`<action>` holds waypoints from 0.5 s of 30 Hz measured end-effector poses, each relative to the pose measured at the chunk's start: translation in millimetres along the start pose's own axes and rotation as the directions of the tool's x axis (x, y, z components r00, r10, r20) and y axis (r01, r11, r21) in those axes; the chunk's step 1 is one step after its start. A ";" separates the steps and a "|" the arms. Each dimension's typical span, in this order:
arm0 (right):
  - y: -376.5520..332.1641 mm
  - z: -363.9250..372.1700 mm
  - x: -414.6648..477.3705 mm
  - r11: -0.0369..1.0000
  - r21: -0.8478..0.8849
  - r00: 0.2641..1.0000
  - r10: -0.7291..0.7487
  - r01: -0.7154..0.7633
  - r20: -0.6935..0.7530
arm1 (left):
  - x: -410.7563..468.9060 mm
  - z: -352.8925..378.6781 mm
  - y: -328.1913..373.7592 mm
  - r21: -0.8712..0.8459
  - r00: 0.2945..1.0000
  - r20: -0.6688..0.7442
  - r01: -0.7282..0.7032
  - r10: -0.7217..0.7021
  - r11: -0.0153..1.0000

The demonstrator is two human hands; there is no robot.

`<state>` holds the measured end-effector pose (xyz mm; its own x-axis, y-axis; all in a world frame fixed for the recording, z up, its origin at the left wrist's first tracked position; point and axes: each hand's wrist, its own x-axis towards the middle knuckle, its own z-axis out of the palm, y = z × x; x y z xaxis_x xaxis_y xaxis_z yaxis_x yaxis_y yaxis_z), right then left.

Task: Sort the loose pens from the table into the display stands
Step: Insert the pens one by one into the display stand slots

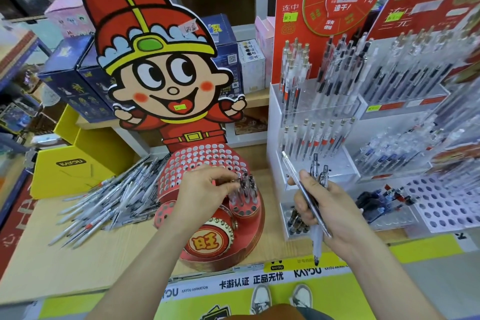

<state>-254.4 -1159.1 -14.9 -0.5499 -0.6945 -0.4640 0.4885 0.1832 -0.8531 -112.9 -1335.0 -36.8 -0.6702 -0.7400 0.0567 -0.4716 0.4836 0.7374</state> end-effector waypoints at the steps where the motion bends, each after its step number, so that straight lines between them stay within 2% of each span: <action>1: -0.2 1.0 -0.5 1.000 0.009 1.000 0.007 -0.007 0.008 | 1.2 0.8 -1.5 0.043 0.999 -0.013 -0.032 0.032 0.999; 4: 0.4 3.1 -1.8 0.996 0.079 0.998 0.027 -0.031 0.052 | 4.8 3.1 -3.7 0.211 0.982 -0.004 -0.186 0.191 0.960; 8: 3.1 1.9 -2.1 0.979 0.196 0.994 0.028 -0.048 0.106 | 5.8 9.9 2.5 0.445 0.953 0.035 -0.284 0.300 0.850; 11: 5.1 0.6 -0.8 0.975 0.221 0.987 -0.026 -0.010 0.159 | 2.3 21.1 8.5 0.604 0.968 0.120 -0.249 0.222 0.757; 15: 5.2 -0.7 -1.1 0.972 0.236 0.983 -0.045 0.002 0.179 | 2.9 19.1 12.8 0.657 0.972 0.136 -0.232 0.191 0.717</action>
<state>-251.8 -1156.9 -19.0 -0.4411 -0.8155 -0.3746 0.6333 0.0129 -0.7738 -131.7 -1322.0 -40.1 -0.8193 -0.5637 0.1043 -0.5589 0.8260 0.0734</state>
